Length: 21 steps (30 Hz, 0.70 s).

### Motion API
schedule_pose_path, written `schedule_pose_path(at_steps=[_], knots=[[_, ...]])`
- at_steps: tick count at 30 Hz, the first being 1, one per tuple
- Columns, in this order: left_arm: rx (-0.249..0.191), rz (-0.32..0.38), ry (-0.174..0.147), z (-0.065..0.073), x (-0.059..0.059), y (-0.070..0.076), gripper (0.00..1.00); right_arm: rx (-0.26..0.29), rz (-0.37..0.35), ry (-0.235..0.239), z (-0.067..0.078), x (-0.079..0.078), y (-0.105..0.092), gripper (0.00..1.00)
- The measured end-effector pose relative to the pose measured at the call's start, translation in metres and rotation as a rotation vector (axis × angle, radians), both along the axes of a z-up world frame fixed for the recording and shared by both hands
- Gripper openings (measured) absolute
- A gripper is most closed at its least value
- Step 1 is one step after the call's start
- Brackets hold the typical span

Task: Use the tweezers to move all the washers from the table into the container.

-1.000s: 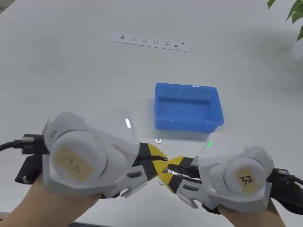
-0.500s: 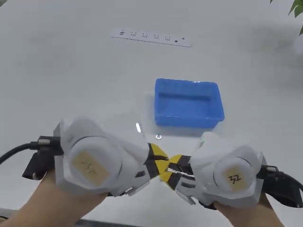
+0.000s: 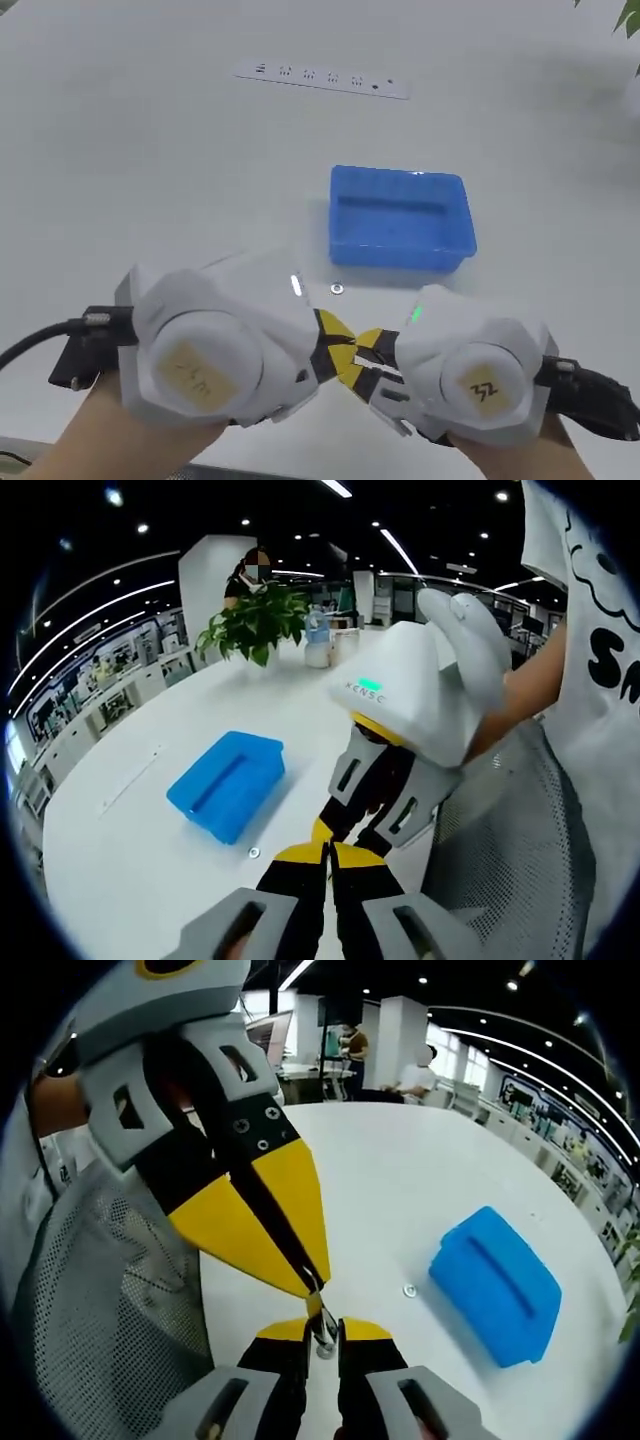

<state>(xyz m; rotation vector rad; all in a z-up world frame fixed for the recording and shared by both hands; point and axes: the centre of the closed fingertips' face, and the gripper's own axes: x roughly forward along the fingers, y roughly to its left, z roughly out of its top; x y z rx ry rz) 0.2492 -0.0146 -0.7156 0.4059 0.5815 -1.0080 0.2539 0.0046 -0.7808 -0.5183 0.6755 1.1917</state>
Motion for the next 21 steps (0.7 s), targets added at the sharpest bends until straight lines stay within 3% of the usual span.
schedule_pose_path(at_steps=[8, 15, 19, 21], knots=[[-0.007, -0.003, 0.016, -0.0019, 0.0018, -0.0038, 0.00, -0.001, 0.001, 0.014, -0.0013, -0.0006, -0.0011, 0.07], [0.018, -0.023, -0.004, -0.0020, -0.0003, -0.0055, 0.00, -0.001, 0.045, -0.005, 0.0001, -0.0016, 0.0035, 0.06], [0.002, 0.004, 0.003, -0.0016, 0.0035, -0.0046, 0.00, -0.001, 0.045, -0.008, 0.0003, -0.0006, 0.0036, 0.04], [-0.023, 0.036, 0.024, -0.0016, 0.0053, -0.0058, 0.00, 0.001, 0.044, -0.017, 0.0005, 0.0007, 0.0031, 0.04]])
